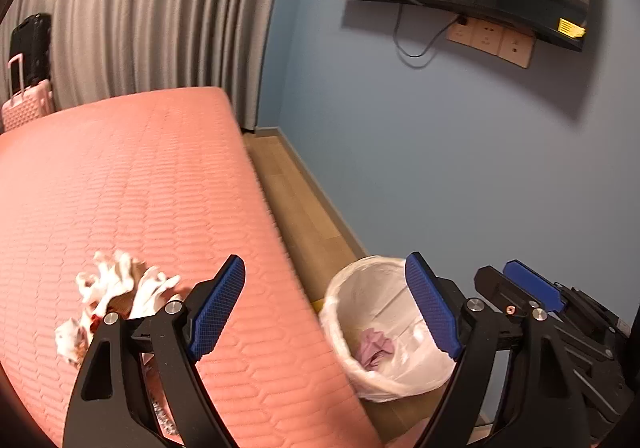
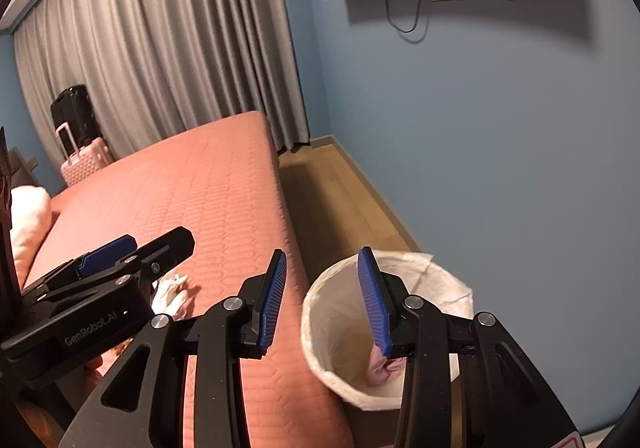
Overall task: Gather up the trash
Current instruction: 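Move both open tools back over the remaining pile on the bed, then grasp the grey sock with the left tool while the right tool grasps the tan hair tie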
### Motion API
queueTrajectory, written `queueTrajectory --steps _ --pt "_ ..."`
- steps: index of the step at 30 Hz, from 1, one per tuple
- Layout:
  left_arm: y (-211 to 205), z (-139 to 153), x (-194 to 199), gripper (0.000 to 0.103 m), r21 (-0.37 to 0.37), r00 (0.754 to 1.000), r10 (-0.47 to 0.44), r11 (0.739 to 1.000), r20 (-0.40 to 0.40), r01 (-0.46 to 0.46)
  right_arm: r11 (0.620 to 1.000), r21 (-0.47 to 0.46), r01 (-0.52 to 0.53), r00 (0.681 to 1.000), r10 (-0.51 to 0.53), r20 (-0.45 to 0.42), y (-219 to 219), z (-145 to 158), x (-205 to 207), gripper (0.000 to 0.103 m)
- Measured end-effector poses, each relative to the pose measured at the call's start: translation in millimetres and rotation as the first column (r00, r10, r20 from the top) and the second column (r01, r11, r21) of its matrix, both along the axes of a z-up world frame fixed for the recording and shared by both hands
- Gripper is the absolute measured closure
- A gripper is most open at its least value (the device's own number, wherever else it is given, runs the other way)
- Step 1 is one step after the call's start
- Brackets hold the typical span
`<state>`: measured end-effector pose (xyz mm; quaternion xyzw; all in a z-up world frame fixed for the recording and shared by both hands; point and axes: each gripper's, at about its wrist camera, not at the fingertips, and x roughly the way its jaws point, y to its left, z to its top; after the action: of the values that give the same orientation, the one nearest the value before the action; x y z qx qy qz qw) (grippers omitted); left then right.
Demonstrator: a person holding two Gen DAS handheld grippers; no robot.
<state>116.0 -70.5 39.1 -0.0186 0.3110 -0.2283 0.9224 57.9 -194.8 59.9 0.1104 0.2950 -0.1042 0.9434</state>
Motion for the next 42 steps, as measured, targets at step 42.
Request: queueTrajectory --steps 42 --pt "291 -117 6 0.019 0.113 0.833 0.502 0.865 -0.231 -0.490 0.922 0.074 -0.380 0.898 0.387 -0.209 253 -97 80 0.057"
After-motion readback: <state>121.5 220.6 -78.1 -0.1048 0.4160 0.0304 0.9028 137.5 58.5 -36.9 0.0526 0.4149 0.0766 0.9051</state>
